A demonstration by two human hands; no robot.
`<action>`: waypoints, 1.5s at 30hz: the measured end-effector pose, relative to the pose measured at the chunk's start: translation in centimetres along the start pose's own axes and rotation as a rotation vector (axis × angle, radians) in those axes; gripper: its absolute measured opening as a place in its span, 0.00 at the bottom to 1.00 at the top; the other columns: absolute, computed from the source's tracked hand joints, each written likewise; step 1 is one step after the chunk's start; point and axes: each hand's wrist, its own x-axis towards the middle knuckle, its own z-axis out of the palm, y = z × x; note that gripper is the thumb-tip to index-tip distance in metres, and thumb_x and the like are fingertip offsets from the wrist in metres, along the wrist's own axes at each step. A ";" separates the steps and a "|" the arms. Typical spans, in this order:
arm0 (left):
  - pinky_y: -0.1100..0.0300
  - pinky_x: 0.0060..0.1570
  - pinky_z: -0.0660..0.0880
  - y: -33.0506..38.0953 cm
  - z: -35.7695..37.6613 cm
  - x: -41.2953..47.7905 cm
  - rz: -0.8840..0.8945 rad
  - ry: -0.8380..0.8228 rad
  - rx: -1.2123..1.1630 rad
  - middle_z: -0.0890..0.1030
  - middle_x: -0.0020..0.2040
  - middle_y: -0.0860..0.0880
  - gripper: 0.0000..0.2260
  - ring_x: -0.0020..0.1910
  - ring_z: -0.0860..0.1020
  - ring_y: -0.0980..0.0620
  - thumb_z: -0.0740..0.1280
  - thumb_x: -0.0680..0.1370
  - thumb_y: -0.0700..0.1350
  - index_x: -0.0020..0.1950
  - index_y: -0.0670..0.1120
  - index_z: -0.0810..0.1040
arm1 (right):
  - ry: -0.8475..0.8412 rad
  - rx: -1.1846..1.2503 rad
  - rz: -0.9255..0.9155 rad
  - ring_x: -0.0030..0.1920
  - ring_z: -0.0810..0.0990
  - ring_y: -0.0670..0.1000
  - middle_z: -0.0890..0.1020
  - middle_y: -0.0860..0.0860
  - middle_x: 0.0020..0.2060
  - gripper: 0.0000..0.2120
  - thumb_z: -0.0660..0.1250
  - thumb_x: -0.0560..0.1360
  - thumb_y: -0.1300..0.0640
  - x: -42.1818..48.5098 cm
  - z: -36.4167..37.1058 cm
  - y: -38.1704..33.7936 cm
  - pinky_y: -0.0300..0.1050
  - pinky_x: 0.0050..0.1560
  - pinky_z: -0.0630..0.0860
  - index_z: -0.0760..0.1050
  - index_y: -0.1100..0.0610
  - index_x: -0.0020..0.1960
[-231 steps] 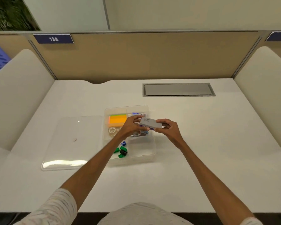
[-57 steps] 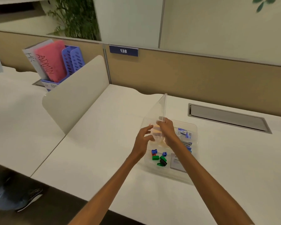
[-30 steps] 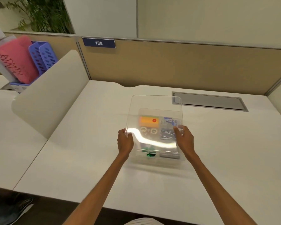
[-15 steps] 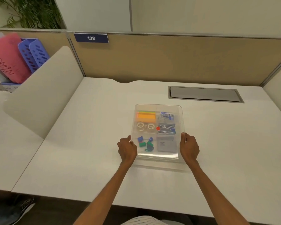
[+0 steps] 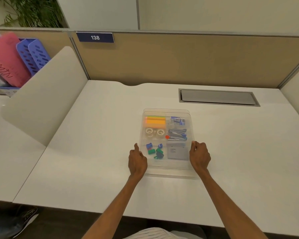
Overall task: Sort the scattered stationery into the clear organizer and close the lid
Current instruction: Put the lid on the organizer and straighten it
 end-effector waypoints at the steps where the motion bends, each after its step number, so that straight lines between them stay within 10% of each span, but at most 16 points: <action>1: 0.50 0.57 0.74 0.1 0.0 0.1 -0.002 -0.006 0.004 0.74 0.61 0.39 0.21 0.61 0.76 0.40 0.55 0.83 0.41 0.76 0.43 0.60 | -0.006 -0.004 -0.007 0.44 0.80 0.64 0.77 0.60 0.45 0.18 0.55 0.82 0.50 0.1 0.0 -0.1 0.47 0.43 0.70 0.76 0.63 0.48; 7: 0.48 0.58 0.75 0.6 -0.2 1.3 -0.014 -0.036 -0.046 0.74 0.64 0.41 0.15 0.60 0.76 0.40 0.55 0.82 0.42 0.69 0.42 0.66 | -0.051 -0.048 -0.028 0.51 0.80 0.62 0.80 0.60 0.51 0.20 0.52 0.83 0.49 0.8 0.3 -0.5 0.52 0.50 0.74 0.76 0.62 0.55; 15: 0.52 0.43 0.74 -0.7 1.0 2.0 -0.029 -0.048 -0.020 0.78 0.42 0.45 0.10 0.41 0.78 0.42 0.51 0.83 0.49 0.51 0.43 0.64 | -0.171 -0.143 0.064 0.52 0.80 0.64 0.81 0.62 0.52 0.28 0.45 0.83 0.43 1.9 0.9 -0.6 0.54 0.53 0.75 0.75 0.63 0.54; 24: 0.52 0.49 0.76 -0.8 1.1 3.5 0.006 -0.038 0.179 0.82 0.45 0.42 0.22 0.45 0.81 0.42 0.49 0.84 0.54 0.47 0.41 0.76 | -0.182 -0.181 0.093 0.52 0.80 0.63 0.81 0.62 0.51 0.28 0.45 0.82 0.41 2.7 1.2 -1.0 0.52 0.52 0.75 0.74 0.63 0.55; 45: 0.58 0.40 0.71 -0.7 1.0 5.0 0.060 -0.002 0.239 0.82 0.42 0.45 0.19 0.36 0.76 0.48 0.51 0.82 0.59 0.46 0.46 0.68 | -0.167 0.132 0.182 0.37 0.76 0.54 0.77 0.52 0.35 0.26 0.49 0.81 0.40 1.0 1.9 1.1 0.46 0.38 0.68 0.69 0.58 0.38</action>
